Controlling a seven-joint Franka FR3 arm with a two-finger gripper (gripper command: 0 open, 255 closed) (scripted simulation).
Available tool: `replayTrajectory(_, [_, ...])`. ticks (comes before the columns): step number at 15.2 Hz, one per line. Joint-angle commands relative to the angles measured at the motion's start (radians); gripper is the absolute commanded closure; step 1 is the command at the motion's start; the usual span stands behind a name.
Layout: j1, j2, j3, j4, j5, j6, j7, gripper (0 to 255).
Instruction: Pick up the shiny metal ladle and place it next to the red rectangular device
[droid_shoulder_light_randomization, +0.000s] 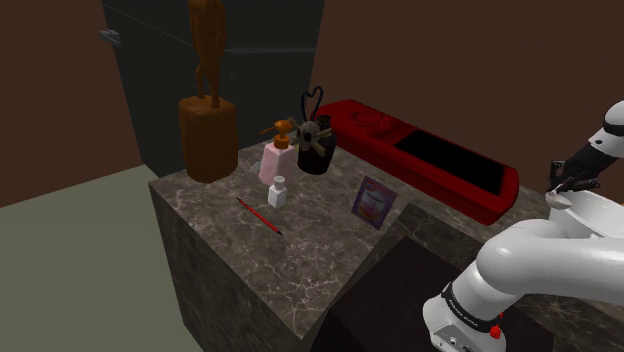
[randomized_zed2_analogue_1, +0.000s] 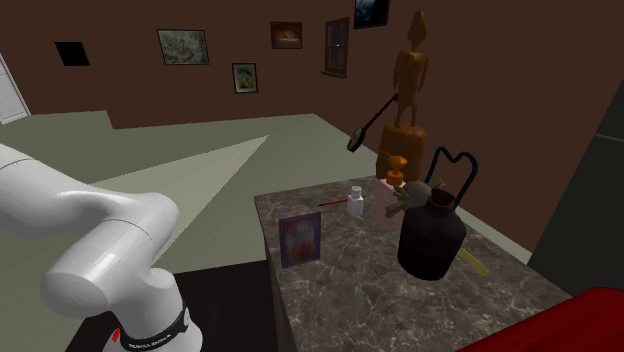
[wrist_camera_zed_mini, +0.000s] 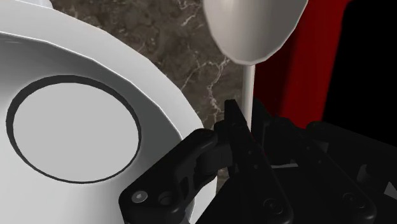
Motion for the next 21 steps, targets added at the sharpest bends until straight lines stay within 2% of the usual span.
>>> replayTrajectory(1, [-0.002, -0.005, -0.017, -0.025, -0.014, 0.025, 0.003, 255])
replayTrajectory(13, [-0.003, 0.001, -0.127, -0.133, -0.081, 0.165, 0.008, 255])
replayTrajectory(18, [-0.045, 0.124, -0.167, -0.182, -0.017, 0.299, -0.06, 255])
replayTrajectory(21, [-0.086, 0.246, -0.176, -0.214, 0.072, 0.404, -0.137, 255])
